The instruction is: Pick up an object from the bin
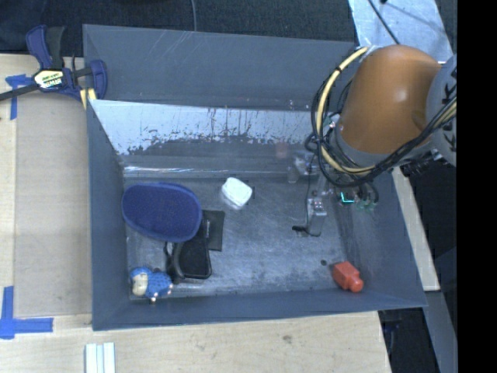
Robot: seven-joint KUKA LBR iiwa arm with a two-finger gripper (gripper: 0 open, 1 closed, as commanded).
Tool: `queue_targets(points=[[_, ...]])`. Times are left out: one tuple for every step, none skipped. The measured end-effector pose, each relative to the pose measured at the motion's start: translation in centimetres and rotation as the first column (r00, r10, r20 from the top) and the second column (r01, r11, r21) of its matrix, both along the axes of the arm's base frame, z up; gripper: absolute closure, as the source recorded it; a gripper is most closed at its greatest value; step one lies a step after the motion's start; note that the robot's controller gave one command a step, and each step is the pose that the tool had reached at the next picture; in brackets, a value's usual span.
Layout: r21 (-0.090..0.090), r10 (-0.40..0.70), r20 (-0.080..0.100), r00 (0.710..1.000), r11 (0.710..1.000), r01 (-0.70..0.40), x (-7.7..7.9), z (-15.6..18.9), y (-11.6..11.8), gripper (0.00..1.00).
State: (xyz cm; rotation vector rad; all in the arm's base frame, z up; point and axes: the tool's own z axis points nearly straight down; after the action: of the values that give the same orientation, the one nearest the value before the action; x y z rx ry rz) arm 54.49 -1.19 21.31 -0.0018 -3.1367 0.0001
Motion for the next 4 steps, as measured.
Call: queue_targets(points=[[-0.001,-0.395,0.002,0.919,0.919,0.395,5.2,-14.6,5.3,0.00],[0.001,-0.071,0.013,0.997,0.997,0.071,8.5,-11.1,5.0,0.00],[0.000,0.086,0.008,0.996,0.996,-0.086,7.6,-9.8,5.4,0.00],[0.000,0.356,0.004,0.934,0.934,-0.356,7.9,-14.4,5.1,0.00]])
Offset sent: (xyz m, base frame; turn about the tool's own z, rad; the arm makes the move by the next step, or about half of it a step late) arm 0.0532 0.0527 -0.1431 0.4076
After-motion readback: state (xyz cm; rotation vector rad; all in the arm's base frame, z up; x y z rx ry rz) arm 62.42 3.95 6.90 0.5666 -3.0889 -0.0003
